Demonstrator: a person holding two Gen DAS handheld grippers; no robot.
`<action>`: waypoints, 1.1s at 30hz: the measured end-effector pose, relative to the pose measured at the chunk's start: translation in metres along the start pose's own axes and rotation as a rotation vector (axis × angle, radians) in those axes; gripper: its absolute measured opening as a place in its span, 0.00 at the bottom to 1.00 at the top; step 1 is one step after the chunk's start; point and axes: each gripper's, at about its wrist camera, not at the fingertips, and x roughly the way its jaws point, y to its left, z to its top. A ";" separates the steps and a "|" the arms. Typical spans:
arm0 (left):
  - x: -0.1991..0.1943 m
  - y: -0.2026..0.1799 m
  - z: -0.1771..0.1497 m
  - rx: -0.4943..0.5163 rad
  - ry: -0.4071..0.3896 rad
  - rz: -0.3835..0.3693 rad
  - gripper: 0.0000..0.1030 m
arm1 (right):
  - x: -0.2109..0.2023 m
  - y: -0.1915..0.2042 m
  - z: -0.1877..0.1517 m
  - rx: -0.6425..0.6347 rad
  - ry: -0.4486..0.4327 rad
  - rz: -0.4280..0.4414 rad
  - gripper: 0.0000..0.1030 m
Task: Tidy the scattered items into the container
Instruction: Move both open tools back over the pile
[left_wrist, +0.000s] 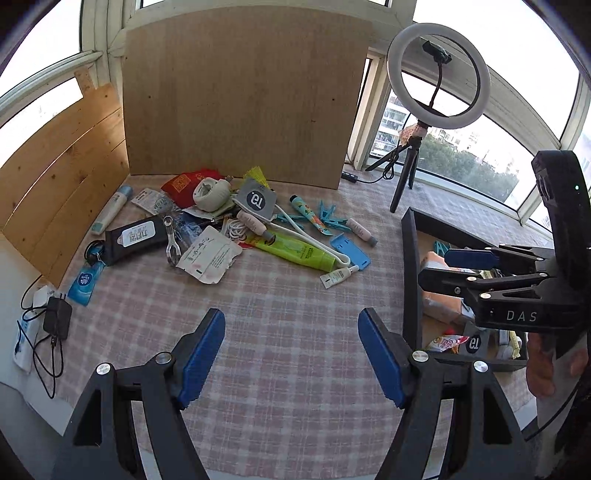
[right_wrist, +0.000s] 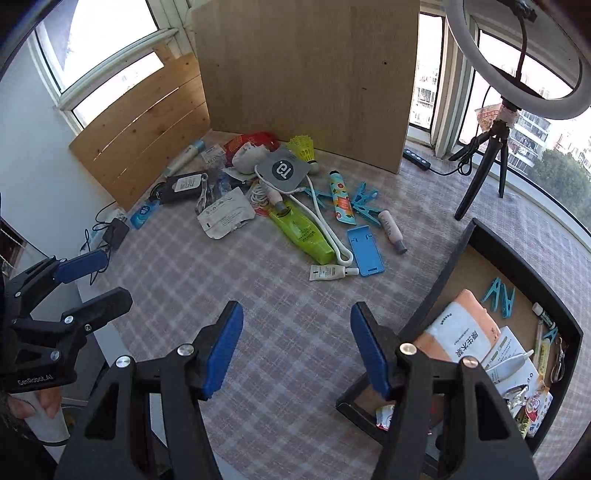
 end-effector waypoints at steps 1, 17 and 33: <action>0.001 0.006 -0.002 -0.010 0.003 0.004 0.70 | 0.003 0.005 0.000 -0.008 0.005 0.005 0.58; 0.017 0.089 -0.023 -0.128 0.032 0.112 0.70 | 0.053 0.060 0.029 -0.146 0.048 0.006 0.58; 0.071 0.177 -0.026 -0.178 0.133 0.176 0.71 | 0.117 0.047 0.054 -0.094 0.114 0.074 0.58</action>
